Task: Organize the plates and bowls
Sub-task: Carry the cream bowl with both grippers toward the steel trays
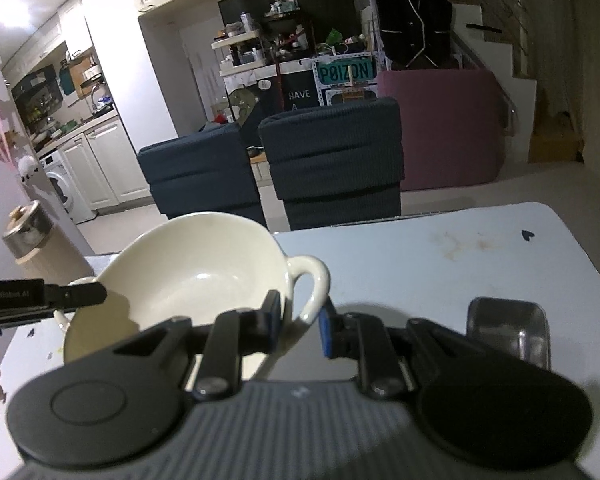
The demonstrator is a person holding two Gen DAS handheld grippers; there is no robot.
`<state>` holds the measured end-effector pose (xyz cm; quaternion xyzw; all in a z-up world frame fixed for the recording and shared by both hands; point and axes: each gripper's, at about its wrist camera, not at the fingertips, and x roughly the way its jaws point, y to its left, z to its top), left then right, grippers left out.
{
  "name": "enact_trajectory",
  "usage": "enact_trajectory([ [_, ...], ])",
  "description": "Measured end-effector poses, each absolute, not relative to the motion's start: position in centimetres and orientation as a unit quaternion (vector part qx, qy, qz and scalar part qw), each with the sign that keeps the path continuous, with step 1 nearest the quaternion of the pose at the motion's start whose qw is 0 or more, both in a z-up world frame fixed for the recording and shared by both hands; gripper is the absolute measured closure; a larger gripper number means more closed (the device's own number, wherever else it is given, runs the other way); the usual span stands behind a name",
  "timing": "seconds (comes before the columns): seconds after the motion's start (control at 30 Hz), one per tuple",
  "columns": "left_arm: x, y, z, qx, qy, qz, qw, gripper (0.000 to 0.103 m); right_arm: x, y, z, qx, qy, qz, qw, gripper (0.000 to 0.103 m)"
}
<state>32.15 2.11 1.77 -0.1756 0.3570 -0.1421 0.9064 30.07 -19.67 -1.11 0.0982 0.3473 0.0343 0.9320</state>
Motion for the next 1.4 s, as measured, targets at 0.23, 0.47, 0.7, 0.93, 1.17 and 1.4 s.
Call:
enact_trajectory([
  [0.23,27.7,1.7,2.4,-0.175,0.353,-0.148,0.907,0.079,26.8,-19.9,-0.4,0.097,0.340,0.035,0.935,0.080],
  [0.47,23.2,1.3,2.4,-0.168,0.346,-0.154,0.910,0.079,23.2,-20.1,-0.7,0.104,0.337,0.030,0.935,0.080],
  [0.7,19.5,1.4,1.7,-0.169,0.341,-0.161,0.911,0.079,20.0,-19.9,-1.1,0.107,0.327,0.027,0.938,0.080],
  [0.93,17.1,1.5,0.6,-0.166,0.340,-0.164,0.911,0.079,16.3,-19.1,-1.9,0.103,0.317,0.024,0.943,0.080],
  [1.17,15.2,1.8,-1.8,-0.171,0.357,-0.168,0.903,0.079,14.7,-18.7,-3.0,0.103,0.324,0.021,0.940,0.079],
  [1.4,14.0,1.3,-3.8,-0.148,0.371,-0.168,0.901,0.078,13.4,-18.4,-4.9,0.089,0.349,0.023,0.932,0.079],
])
